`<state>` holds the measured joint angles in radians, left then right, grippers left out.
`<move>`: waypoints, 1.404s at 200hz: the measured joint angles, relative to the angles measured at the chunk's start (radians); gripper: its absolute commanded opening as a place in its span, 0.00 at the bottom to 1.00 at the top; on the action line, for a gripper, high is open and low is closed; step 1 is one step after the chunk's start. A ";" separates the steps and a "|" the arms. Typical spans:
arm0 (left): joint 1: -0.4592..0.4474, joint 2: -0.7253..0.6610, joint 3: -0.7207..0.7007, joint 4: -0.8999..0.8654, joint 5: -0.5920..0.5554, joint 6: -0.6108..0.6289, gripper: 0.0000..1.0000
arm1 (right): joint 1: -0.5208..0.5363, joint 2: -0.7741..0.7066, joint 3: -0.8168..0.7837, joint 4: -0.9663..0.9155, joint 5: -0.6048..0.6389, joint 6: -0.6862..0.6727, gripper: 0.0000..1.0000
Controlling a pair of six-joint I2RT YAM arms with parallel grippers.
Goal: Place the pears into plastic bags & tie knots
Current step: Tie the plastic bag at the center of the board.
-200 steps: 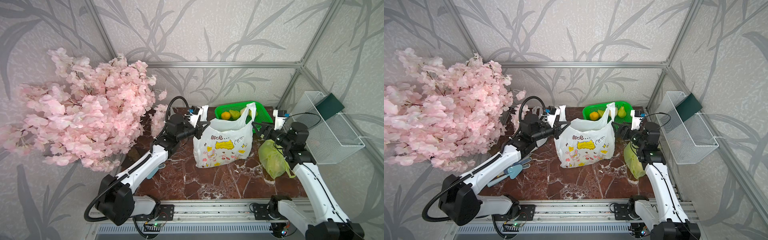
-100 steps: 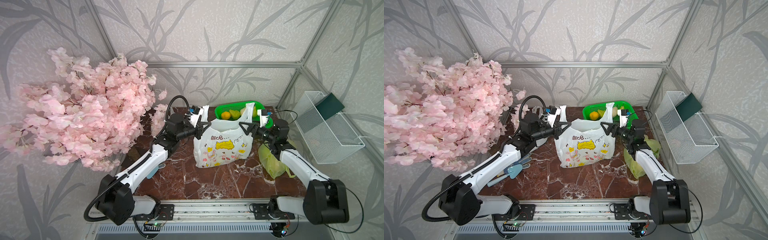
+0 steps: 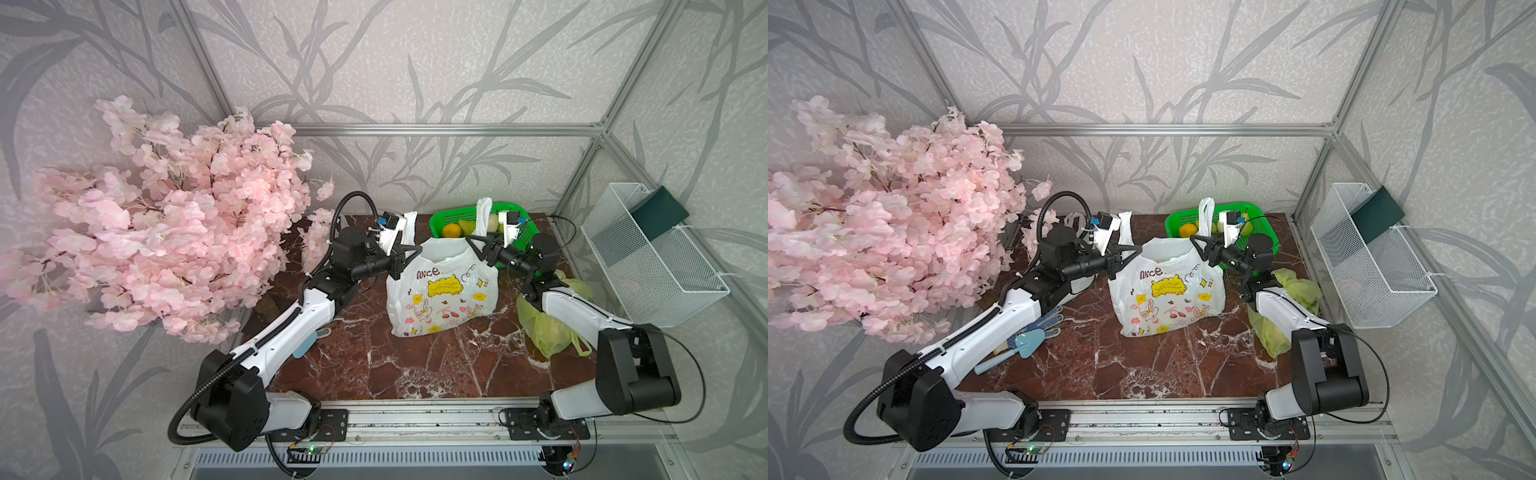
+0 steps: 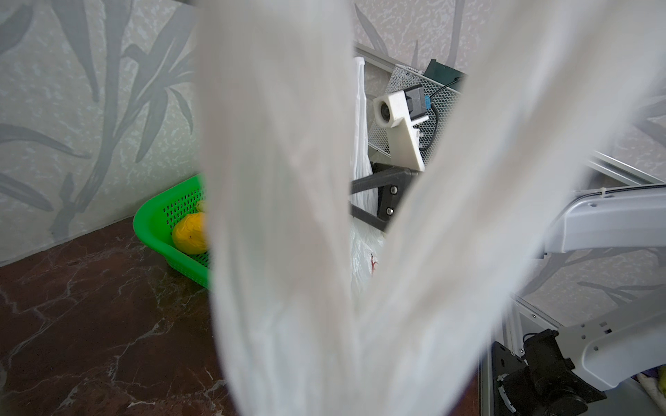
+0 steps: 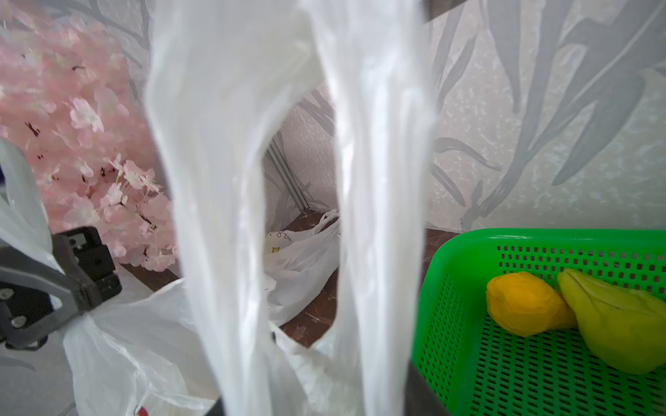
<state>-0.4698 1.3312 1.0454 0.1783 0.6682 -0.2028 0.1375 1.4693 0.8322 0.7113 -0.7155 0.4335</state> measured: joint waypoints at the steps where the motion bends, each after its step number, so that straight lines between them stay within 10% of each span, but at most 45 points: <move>1: 0.000 0.000 0.000 0.000 0.000 0.000 0.00 | 0.000 0.000 0.000 0.002 0.000 0.001 0.27; 27: 0.007 0.000 0.004 -0.031 0.000 -0.006 0.00 | 0.000 0.006 0.002 0.034 0.008 0.020 0.00; 75: 0.053 0.118 0.262 -0.339 0.060 -0.006 0.00 | 0.032 -0.106 -0.025 -0.090 0.061 -0.047 0.00; 138: 0.051 0.511 0.772 -1.022 0.253 0.261 0.00 | 0.322 -0.385 0.105 -0.726 0.280 -0.560 0.00; 176: 0.000 0.591 0.829 -1.269 0.317 0.446 0.22 | 0.442 -0.291 0.317 -1.014 0.383 -0.791 0.00; 281: 0.045 0.314 0.458 -0.852 0.500 0.378 0.50 | 0.465 -0.074 0.525 -1.311 0.335 -0.898 0.00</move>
<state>-0.4244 1.6447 1.5036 -0.6735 1.1679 0.1749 0.6029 1.3952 1.3571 -0.5999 -0.3809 -0.4648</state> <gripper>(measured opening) 0.477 0.050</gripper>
